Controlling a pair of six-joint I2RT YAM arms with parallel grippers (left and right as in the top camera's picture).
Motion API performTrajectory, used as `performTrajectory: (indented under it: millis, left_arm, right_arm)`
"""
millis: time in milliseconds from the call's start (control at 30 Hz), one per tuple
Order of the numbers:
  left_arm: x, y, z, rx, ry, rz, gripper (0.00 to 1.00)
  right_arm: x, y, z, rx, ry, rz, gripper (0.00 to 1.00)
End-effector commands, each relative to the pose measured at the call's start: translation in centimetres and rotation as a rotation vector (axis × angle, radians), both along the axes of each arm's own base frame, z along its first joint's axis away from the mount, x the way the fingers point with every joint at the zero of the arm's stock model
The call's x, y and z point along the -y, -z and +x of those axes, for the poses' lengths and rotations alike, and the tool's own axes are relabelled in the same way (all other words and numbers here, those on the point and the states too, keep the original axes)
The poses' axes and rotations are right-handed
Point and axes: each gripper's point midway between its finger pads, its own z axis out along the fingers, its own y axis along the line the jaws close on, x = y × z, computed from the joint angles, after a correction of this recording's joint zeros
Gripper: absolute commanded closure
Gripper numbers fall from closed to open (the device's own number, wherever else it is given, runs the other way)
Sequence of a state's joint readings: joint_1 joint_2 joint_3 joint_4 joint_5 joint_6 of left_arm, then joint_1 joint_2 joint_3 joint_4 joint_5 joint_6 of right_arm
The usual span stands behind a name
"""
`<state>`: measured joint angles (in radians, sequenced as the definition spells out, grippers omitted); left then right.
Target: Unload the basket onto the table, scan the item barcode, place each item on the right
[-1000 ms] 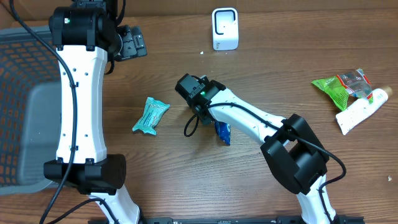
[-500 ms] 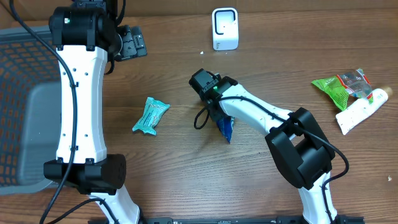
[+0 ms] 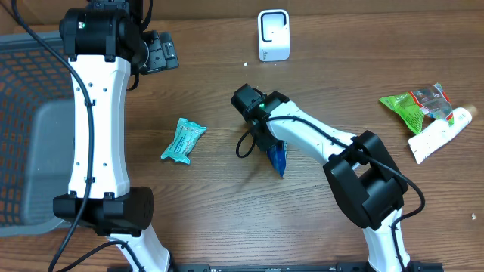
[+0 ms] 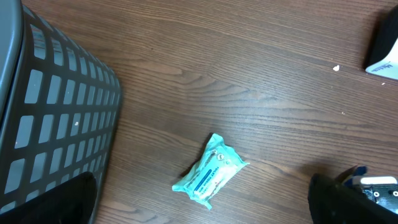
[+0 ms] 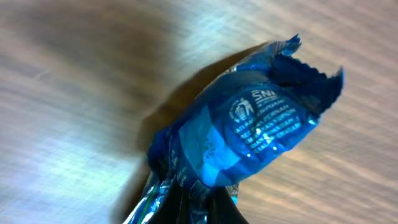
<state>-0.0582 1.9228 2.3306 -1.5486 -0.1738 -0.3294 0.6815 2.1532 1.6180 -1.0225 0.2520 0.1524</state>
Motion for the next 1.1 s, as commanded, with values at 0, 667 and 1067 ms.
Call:
performTrajectory:
  millis: [0,667,1067]
  left_arm:
    - [-0.2,0.0,0.1,-0.001,0.010,0.018,0.00]
    - [-0.2,0.0,0.0,-0.002,0.010,0.018,0.00]
    - [-0.2,0.0,0.1,-0.001,0.010,0.018,0.00]
  right_arm:
    - [-2.9,-3.4,0.1,-0.049,0.000,0.203,0.96]
    - [0.9,-6.7,1.3,-0.214,-0.459,1.017,0.96]
    - [6.4,-8.2,7.3,-0.109,-0.180,0.948,0.33]
